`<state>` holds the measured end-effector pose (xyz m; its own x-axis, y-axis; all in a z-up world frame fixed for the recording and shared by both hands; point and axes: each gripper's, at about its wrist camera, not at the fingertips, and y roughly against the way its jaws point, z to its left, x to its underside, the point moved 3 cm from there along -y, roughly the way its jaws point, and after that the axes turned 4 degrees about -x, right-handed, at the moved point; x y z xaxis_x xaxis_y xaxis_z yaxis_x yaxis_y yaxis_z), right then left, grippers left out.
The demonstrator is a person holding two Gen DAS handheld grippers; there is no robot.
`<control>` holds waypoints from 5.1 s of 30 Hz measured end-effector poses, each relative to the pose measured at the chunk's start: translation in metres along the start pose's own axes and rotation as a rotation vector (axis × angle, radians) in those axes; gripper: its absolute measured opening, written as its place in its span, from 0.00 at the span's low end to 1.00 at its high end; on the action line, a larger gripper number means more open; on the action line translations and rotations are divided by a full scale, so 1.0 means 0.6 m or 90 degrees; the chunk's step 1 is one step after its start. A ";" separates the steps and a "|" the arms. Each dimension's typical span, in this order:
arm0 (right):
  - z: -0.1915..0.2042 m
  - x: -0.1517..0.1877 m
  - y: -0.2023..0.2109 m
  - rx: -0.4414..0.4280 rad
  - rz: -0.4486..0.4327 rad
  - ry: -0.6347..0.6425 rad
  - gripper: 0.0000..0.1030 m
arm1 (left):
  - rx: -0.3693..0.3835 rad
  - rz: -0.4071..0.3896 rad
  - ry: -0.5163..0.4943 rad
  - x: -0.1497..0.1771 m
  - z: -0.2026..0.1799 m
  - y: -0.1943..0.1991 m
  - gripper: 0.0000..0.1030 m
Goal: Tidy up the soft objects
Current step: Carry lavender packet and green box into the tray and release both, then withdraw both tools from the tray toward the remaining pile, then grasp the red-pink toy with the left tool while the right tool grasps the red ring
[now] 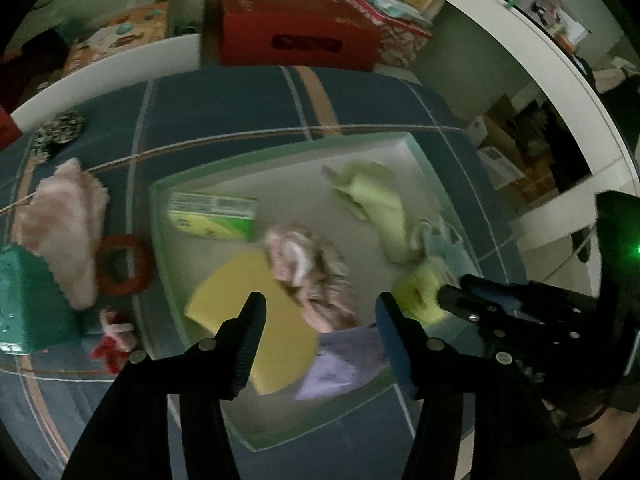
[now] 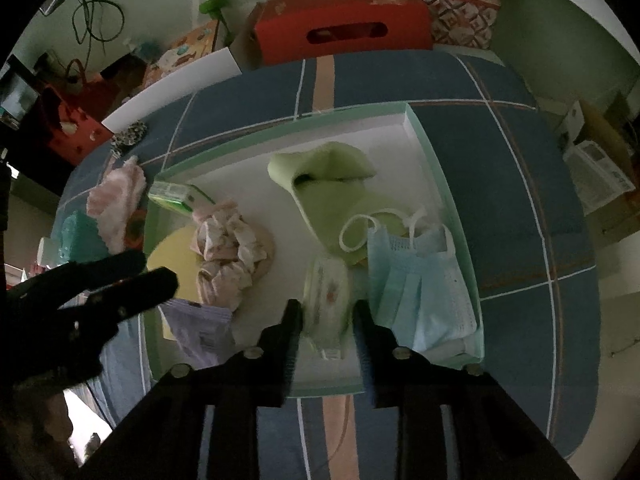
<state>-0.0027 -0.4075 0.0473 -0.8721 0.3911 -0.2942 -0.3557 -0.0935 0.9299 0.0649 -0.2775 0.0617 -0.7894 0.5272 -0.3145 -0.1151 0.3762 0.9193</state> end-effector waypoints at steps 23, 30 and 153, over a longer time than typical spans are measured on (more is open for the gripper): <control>0.077 -0.003 0.055 0.061 -0.012 0.028 0.94 | -0.106 -0.027 0.207 0.039 0.220 0.096 0.88; 0.113 -0.001 0.076 0.081 -0.028 0.046 1.00 | -0.124 -0.054 0.224 0.060 0.270 0.139 0.92; 0.386 -0.106 -0.259 -0.082 0.112 0.264 0.25 | -0.051 -0.103 0.137 0.087 0.269 -0.064 0.38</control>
<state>0.1857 -0.2059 -0.0275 -0.9743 -0.0374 -0.2220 -0.2061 -0.2482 0.9465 0.1257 -0.1413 -0.0282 -0.8656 0.2878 -0.4099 -0.2914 0.3762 0.8795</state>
